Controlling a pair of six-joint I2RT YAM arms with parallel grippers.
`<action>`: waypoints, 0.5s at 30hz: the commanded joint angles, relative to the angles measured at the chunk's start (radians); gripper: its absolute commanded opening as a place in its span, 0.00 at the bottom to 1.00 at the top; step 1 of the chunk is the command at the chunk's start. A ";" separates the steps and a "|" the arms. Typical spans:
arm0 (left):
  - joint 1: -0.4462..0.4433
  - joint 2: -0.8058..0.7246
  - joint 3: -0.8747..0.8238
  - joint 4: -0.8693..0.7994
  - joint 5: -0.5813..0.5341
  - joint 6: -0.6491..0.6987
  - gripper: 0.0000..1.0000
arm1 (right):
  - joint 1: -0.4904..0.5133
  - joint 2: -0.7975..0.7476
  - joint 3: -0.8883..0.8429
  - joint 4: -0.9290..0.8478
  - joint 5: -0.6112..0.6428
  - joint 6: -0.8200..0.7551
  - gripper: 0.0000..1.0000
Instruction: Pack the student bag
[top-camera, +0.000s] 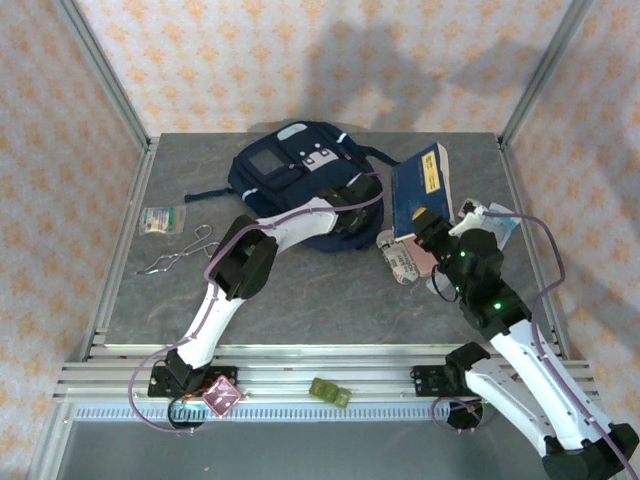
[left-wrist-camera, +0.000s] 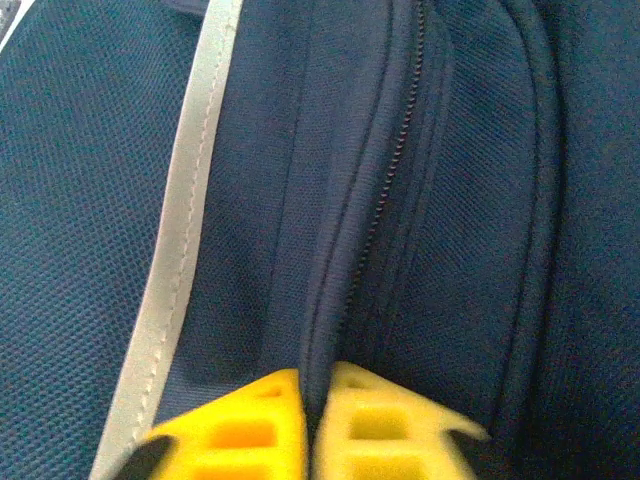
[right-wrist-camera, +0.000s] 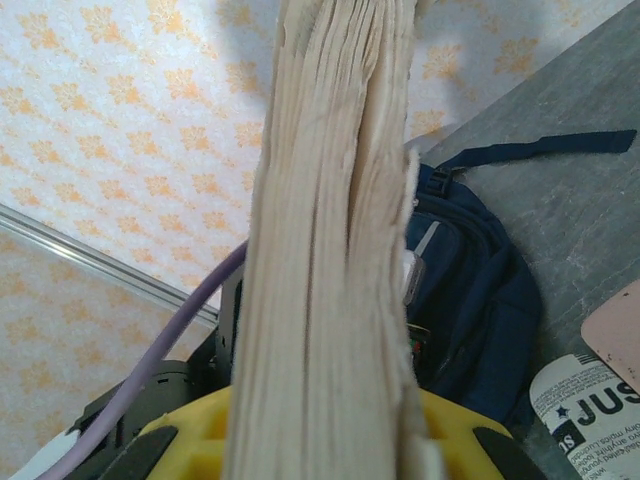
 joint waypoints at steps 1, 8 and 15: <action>0.029 -0.013 0.022 -0.016 -0.061 0.005 0.00 | -0.005 -0.021 -0.015 0.060 0.004 0.014 0.00; 0.046 -0.188 0.095 0.004 -0.050 -0.007 0.00 | -0.007 0.006 -0.064 0.078 0.008 0.062 0.00; 0.078 -0.324 0.118 0.052 -0.092 0.007 0.00 | -0.008 0.130 -0.131 0.292 -0.166 0.148 0.00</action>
